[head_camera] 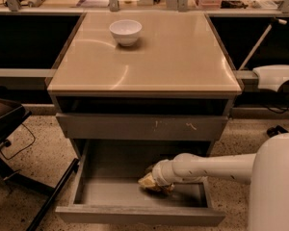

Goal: Place orange can into middle drawer

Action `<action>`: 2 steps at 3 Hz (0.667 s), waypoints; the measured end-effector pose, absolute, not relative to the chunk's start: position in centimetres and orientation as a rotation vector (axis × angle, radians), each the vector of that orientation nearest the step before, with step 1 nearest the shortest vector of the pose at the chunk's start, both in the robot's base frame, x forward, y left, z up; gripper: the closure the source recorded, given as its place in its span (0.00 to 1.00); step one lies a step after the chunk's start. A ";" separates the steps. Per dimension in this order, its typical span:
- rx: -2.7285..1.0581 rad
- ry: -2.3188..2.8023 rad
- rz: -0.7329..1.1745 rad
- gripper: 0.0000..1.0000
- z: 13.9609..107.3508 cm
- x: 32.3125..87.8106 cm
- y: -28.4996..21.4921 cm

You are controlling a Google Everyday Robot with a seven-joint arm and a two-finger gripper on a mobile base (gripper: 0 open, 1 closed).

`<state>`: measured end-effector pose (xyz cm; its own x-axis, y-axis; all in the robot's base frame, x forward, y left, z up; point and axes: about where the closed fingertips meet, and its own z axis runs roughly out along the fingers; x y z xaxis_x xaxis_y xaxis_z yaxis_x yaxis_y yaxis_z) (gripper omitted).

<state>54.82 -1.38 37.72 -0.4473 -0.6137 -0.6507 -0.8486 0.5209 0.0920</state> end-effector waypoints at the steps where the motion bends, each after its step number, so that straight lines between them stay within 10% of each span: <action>1: -1.187 2.209 0.556 0.73 37.7 54.8 -1.4; 2: -1.187 2.209 0.556 0.50 37.7 54.8 -1.4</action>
Offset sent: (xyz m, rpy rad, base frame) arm 0.0000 0.0000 0.0000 0.0000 0.0000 0.0000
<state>54.81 -1.38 37.72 -0.4473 -0.6137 -0.6506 -0.8487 0.5209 0.0921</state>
